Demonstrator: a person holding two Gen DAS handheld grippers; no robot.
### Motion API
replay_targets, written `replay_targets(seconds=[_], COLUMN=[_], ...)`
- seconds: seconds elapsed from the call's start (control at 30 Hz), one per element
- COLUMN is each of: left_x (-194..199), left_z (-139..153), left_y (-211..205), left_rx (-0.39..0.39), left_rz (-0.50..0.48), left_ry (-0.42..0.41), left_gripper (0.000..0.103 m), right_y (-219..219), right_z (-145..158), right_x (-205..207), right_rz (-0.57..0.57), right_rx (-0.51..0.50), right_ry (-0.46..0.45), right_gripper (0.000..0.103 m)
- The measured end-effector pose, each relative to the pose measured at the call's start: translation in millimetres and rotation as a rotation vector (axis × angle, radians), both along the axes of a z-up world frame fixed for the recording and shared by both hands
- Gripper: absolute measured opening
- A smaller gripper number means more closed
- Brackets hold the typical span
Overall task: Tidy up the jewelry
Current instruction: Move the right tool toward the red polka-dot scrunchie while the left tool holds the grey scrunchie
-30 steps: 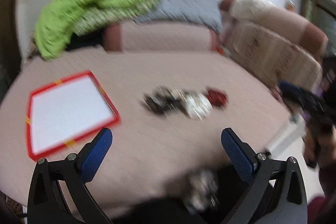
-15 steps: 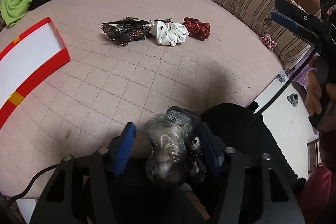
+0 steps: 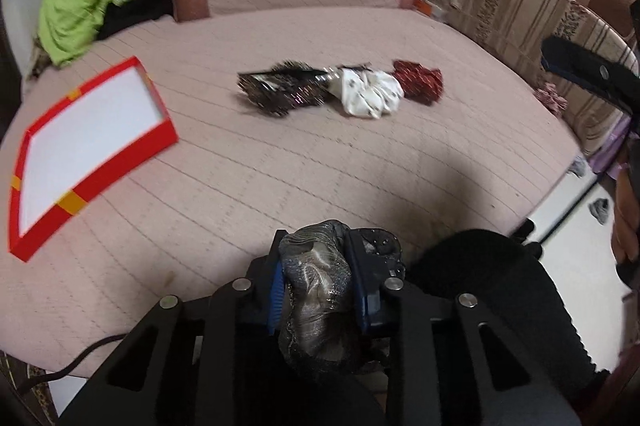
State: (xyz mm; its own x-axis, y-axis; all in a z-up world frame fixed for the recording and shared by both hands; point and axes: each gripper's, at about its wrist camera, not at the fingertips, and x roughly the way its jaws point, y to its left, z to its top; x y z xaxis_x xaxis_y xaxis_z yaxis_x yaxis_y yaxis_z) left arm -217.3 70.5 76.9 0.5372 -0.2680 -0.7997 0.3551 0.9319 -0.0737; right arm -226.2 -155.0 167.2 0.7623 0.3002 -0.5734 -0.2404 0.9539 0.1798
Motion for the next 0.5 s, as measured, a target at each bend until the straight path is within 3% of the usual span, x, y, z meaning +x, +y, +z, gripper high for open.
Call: replay_targets(seconds=[0.2, 0.5], left_x=[4, 34], left_z=[9, 31], left_y=[9, 8], left_rx=[0.016, -0.002], left_rz=[0.036, 0.092], left_ry=[-0.051, -0.160], left_gripper=[0.026, 0.026], right_y=[15, 2], right_z=[-6, -12], right_x=[-6, 11], right_rz=[0.036, -0.007], right_rx=[-0.028, -0.024], right_ry=[0.003, 0.043], right_gripper=[0.094, 0.094])
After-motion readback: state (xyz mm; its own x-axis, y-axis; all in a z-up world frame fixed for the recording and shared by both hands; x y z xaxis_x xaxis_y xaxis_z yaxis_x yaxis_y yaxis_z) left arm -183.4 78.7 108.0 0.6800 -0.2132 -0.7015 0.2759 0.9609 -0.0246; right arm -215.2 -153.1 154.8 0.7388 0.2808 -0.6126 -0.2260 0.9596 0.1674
